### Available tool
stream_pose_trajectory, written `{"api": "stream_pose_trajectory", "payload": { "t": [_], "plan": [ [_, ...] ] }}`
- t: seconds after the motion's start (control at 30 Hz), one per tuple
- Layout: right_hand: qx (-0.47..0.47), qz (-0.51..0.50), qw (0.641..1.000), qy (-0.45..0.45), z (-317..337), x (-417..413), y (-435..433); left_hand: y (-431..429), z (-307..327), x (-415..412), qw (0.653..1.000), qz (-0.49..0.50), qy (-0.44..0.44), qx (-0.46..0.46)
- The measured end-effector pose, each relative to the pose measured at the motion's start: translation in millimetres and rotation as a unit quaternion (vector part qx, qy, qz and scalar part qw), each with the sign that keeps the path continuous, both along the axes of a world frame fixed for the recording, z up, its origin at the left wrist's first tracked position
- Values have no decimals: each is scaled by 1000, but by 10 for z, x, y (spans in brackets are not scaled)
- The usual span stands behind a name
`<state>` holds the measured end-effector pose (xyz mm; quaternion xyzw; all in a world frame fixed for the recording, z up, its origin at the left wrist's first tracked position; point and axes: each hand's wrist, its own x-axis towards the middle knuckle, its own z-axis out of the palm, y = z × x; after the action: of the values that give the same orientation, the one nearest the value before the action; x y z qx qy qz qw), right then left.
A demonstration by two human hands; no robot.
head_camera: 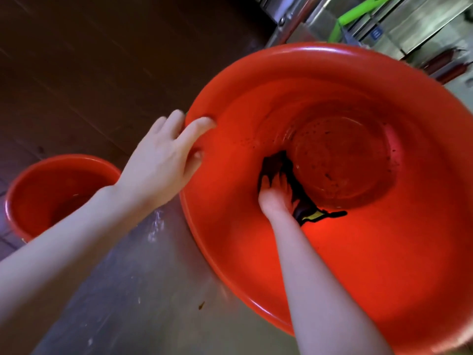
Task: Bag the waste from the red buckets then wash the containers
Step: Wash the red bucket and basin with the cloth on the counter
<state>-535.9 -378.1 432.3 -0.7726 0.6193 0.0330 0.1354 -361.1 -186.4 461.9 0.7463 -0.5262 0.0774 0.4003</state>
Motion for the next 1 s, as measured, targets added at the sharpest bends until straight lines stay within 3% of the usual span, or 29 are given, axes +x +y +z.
{"api": "stream_pose_trajectory", "payload": {
  "t": [0.2,0.33,0.4,0.53,0.7,0.8,0.9,1.0],
  "plan": [
    [-5,36,998,52,138,-234,900,210,-311,-541,983,2,172,62],
    [-25,132,986,100,214,-369,1644,308,-495,-891,972,23,200,120],
    [-26,164,979,117,277,-472,1818,334,-541,-928,972,31,174,156],
    [24,109,988,110,232,-484,1586,357,-571,-1005,978,34,135,158],
    [14,-59,998,35,53,-184,691,365,-615,-1025,979,46,160,116],
    [40,-107,993,5,73,-68,146,357,-630,-1038,979,48,163,112],
    [25,-82,996,13,82,-60,160,342,-632,-1059,980,49,155,117],
    [5,21,999,42,70,-173,749,352,-608,-1045,977,42,167,126]
  ]
}}
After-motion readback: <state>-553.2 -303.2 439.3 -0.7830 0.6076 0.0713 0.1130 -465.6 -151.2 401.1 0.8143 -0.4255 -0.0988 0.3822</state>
